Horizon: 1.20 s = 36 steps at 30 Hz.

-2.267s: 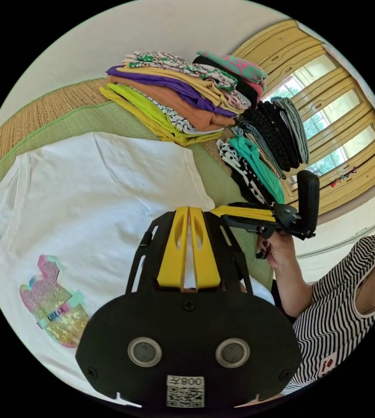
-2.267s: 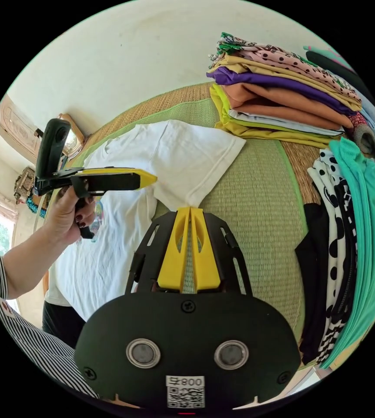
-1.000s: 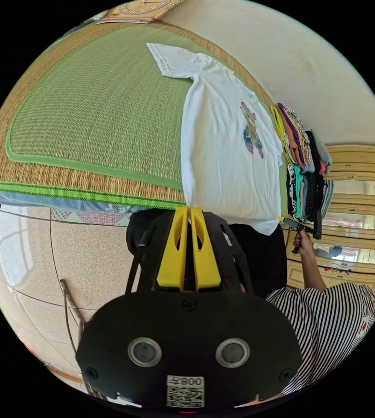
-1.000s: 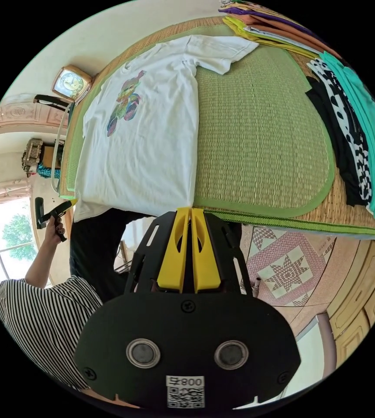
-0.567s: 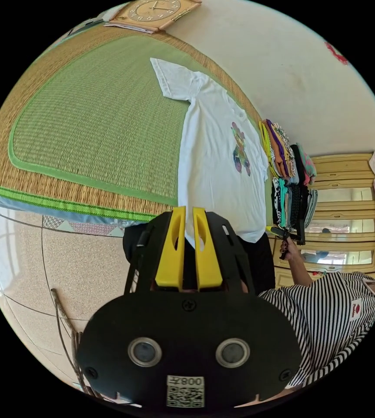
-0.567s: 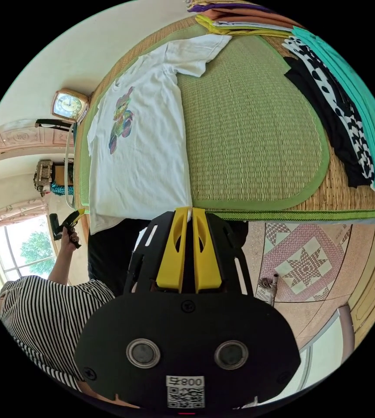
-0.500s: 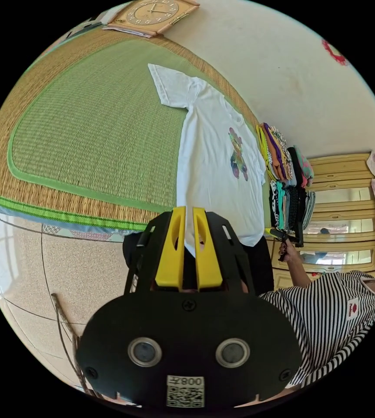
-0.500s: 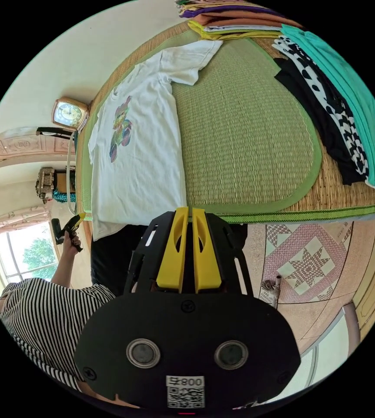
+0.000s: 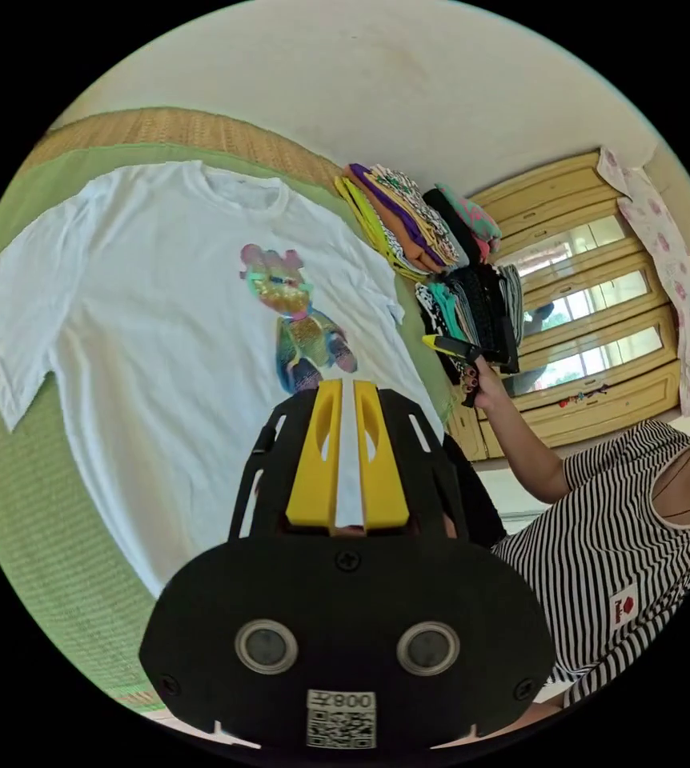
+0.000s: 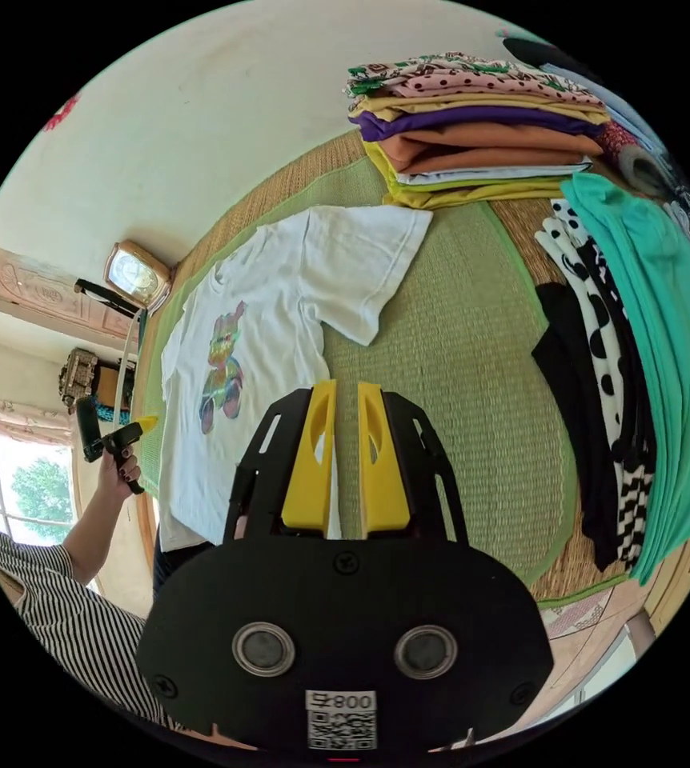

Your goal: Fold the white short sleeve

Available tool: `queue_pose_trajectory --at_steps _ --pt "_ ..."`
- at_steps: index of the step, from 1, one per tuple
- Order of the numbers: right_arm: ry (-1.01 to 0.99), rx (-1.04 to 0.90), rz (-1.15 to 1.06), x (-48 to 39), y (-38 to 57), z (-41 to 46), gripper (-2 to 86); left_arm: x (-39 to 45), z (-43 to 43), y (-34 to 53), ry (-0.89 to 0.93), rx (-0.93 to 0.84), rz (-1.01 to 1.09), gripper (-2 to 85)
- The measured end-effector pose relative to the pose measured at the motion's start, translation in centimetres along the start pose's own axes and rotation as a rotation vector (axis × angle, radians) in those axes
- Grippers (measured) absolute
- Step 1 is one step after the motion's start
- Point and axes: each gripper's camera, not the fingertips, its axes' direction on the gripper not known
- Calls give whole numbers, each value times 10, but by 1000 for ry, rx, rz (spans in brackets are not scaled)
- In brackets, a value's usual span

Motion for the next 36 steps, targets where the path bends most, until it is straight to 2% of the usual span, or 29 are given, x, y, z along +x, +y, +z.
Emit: queue_pose_trajectory --at_steps 8,19,24,28,31,36 --pt "70 107 -38 4 -12 21 73 66 146 -113 27 -122 189 73" --pt "91 139 -103 11 0 46 57 174 335 -252 -157 -246 486 88" --pt "48 136 -111 23 5 46 42 204 404 -287 -271 -253 538 93" --pt "8 139 -96 35 8 45 36 212 460 -300 -372 -334 546 85" --pt "-11 139 -89 42 10 46 32 216 476 -300 -473 -298 561 55" --pt "-36 122 -99 49 13 49 22 216 494 -305 -525 -295 582 29"
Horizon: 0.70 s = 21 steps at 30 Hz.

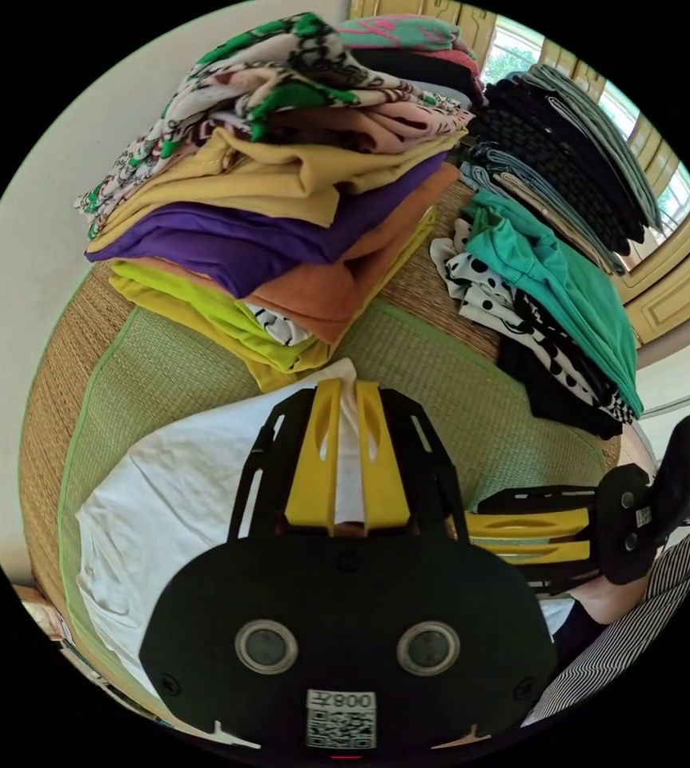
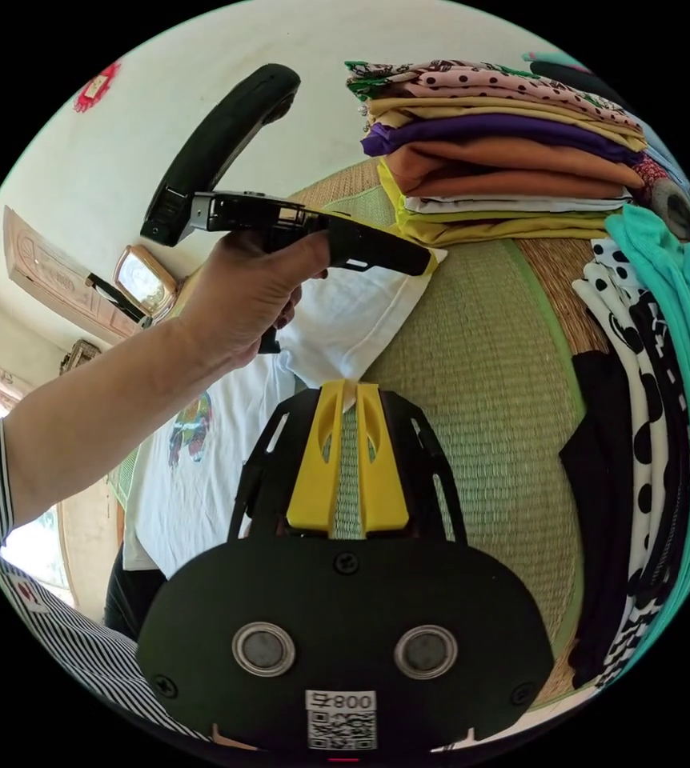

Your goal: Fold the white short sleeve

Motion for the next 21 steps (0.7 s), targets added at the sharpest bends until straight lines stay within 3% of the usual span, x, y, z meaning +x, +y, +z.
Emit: queue_pose_trajectory --at_steps 8,21 --pt "-50 -4 21 16 6 0 8 -33 12 0 73 40 -85 14" --pt "-119 181 -19 8 23 -24 4 -160 -33 72 358 331 -344 11"
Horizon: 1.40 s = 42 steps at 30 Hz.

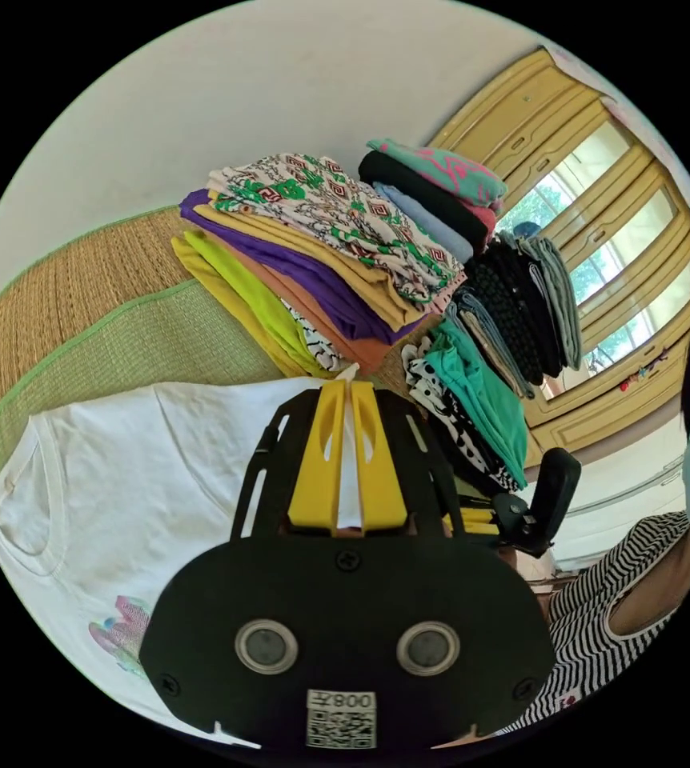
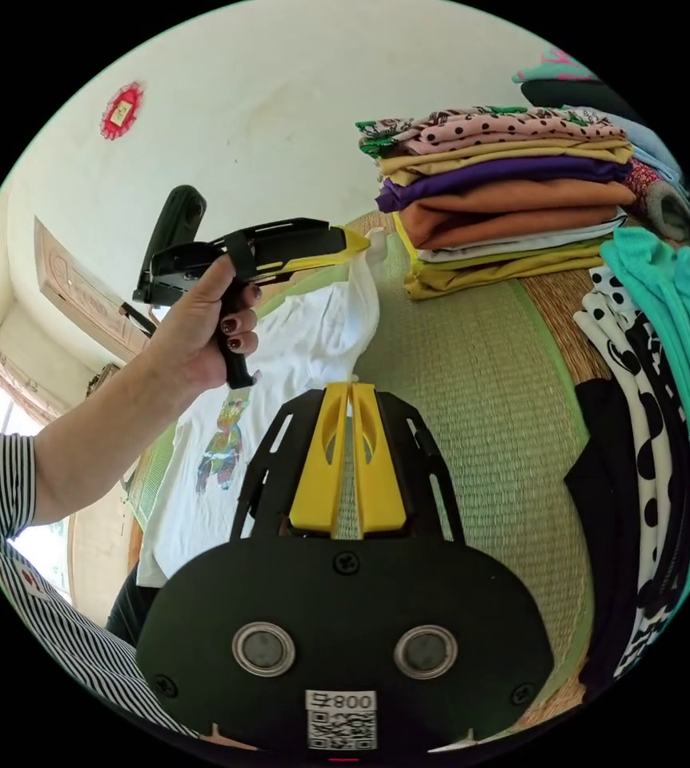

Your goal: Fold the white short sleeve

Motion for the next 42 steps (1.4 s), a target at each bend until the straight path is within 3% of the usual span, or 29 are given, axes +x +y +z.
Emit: queue_pose_trajectory --at_steps 10,19,31,42 --pt "-20 -56 -294 -75 15 31 4 -139 -75 63 135 186 -265 11" --pt "-34 -94 -286 -99 11 86 5 -224 -100 93 97 208 -355 13" --pt "-54 -244 -324 -100 9 131 25 -285 -78 96 84 95 -352 34" --pt "-253 -423 -299 -75 0 159 63 -278 -91 93 -56 91 -314 69"
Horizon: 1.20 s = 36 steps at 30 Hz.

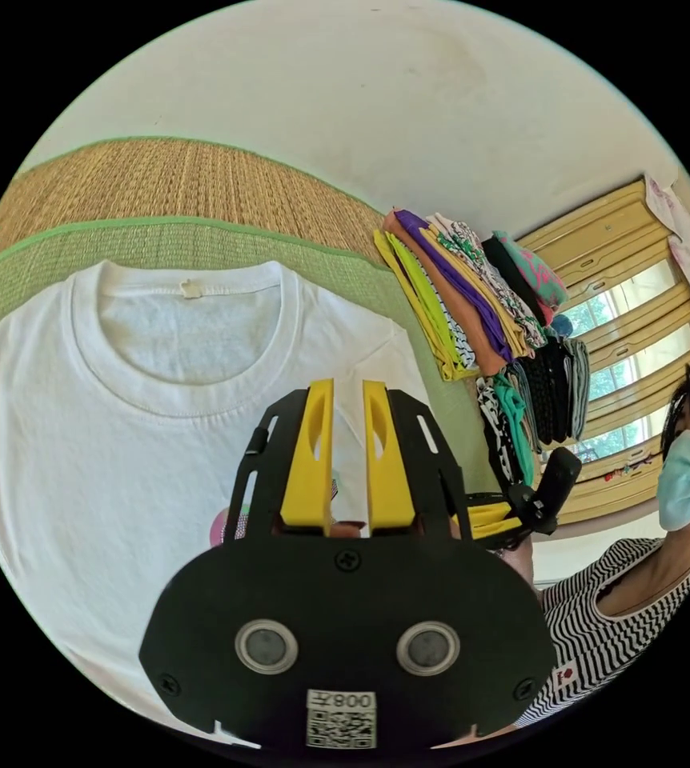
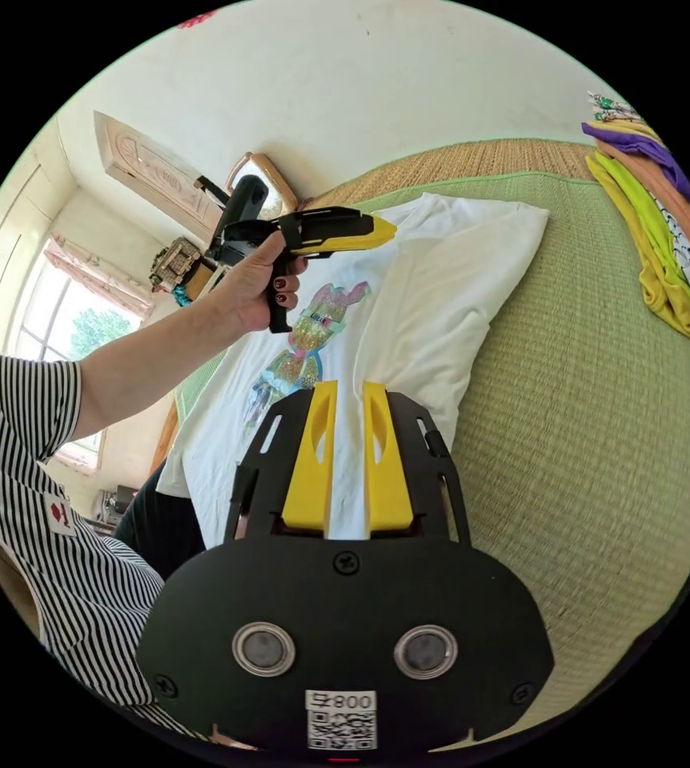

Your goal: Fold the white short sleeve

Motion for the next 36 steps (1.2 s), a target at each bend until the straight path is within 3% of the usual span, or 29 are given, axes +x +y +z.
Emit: queue_pose_trajectory --at_steps 10,16,20,27,36 --pt "-18 95 -22 4 0 -27 68 68 57 -45 3 -103 232 73" --pt "164 111 69 19 -1 -27 51 90 109 -64 -75 -223 287 66" --pt "329 78 117 20 -3 -20 13 95 114 -65 -71 -198 286 57" --pt "386 80 127 18 -2 -20 2 112 93 -45 -12 -103 315 51" --pt "421 54 81 9 6 -13 1 131 123 -46 -29 -165 334 33"
